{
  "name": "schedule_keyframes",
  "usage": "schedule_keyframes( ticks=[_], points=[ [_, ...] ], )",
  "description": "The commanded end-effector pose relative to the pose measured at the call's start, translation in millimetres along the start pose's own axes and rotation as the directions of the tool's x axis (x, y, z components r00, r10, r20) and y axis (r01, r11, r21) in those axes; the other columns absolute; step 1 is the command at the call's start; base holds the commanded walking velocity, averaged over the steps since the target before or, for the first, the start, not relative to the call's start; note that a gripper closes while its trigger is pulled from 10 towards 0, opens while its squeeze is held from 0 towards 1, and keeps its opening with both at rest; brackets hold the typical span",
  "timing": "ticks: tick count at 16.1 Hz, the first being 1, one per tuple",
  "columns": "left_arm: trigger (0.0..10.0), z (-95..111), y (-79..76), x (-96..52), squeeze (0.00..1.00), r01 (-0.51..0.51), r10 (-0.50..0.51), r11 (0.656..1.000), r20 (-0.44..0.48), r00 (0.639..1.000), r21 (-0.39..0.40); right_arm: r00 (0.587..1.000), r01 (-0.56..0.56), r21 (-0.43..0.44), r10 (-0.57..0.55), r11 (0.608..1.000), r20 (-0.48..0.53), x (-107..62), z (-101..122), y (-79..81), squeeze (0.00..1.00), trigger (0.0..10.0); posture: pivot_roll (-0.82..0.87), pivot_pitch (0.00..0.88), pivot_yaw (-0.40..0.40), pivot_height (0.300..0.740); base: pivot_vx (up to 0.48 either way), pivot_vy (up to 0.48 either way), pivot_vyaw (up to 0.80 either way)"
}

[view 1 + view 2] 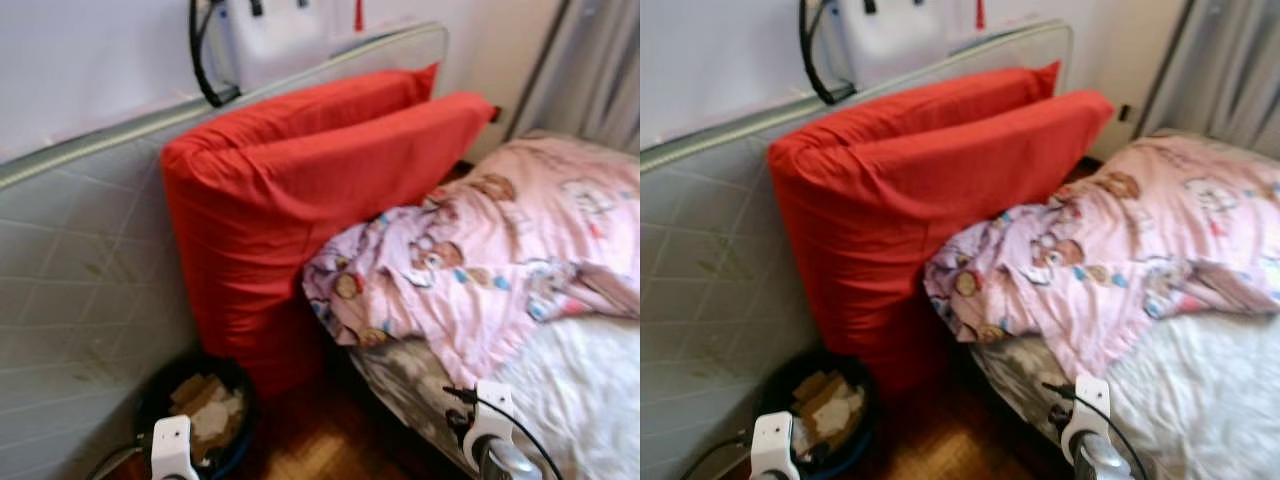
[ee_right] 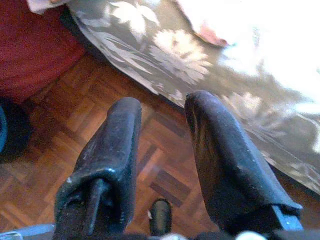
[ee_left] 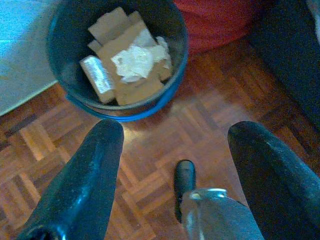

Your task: Clean up the room

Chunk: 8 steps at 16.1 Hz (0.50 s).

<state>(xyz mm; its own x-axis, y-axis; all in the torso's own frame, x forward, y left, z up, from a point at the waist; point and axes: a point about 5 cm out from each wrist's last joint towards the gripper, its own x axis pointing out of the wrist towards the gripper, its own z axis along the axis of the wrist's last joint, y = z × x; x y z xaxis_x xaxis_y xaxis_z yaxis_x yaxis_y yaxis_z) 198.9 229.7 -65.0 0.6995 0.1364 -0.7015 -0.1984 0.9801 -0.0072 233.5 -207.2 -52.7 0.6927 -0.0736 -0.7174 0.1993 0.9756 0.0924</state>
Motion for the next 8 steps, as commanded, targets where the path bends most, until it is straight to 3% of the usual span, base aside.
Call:
schedule_keyframes(
  ticks=[1,8],
  points=[
    [10.0,0.8,4.1,0.2,0.0,-0.005,0.005,1.0,-0.016,1.0,0.005,1.0,0.001,0.022,-0.001,1.0,0.006,0.6,1.9,2.3,0.0,10.0,-0.01,0.0,0.053,0.74,0.3,0.0,0.0],
    [10.0,-12.8,3.1,-4.7,0.0,-0.003,0.004,1.0,-0.02,1.0,0.023,1.0,0.011,0.054,-0.011,0.998,0.0,-1.1,-5.6,-0.3,0.0,10.0,0.0,0.008,0.055,0.74,0.298,0.0,0.0]
  ],
)
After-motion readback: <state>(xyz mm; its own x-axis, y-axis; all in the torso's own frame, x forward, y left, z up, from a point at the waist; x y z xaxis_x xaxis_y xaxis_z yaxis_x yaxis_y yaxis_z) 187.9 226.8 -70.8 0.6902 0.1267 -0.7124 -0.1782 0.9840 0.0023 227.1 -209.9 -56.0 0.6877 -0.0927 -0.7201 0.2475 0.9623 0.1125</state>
